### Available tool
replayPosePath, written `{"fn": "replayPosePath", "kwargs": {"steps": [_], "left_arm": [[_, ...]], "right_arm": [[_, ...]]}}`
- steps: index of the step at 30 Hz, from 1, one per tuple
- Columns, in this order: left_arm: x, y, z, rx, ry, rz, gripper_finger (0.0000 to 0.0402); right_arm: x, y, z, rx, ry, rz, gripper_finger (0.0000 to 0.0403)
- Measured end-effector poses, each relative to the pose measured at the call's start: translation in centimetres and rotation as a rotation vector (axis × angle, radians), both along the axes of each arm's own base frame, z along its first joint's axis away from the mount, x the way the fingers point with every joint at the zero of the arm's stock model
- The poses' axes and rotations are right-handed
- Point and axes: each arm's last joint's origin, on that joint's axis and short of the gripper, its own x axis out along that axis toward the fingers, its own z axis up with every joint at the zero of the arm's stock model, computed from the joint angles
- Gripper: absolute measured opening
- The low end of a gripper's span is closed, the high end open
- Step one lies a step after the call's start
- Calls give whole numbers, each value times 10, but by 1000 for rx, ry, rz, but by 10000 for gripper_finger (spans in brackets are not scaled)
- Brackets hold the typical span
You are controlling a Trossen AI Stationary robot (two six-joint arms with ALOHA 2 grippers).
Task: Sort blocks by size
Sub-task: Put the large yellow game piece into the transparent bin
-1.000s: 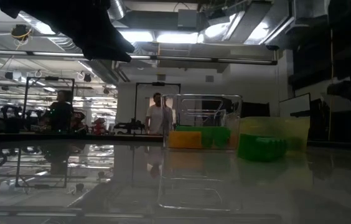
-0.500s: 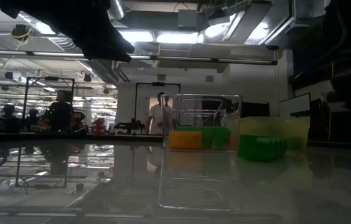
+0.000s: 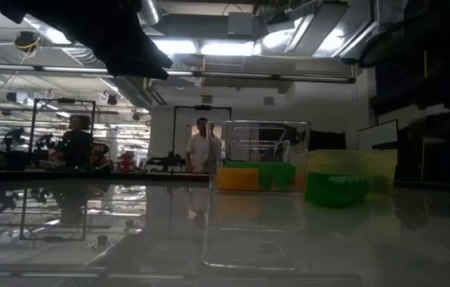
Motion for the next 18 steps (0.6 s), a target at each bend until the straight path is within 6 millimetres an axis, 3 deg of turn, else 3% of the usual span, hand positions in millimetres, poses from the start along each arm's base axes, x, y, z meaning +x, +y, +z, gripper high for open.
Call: {"fn": "replayPosePath", "kwargs": {"steps": [4, 11, 18], "left_arm": [[0, 0, 0, 0, 0, 0, 235], [0, 0, 0, 0, 0, 0, 235], [0, 0, 0, 0, -1, 0, 235]], "right_arm": [[7, 3, 1, 30, -74, -7, 186], [23, 8, 6, 48, -258, -24, 166], [40, 11, 16, 21, -495, -28, 171]]}}
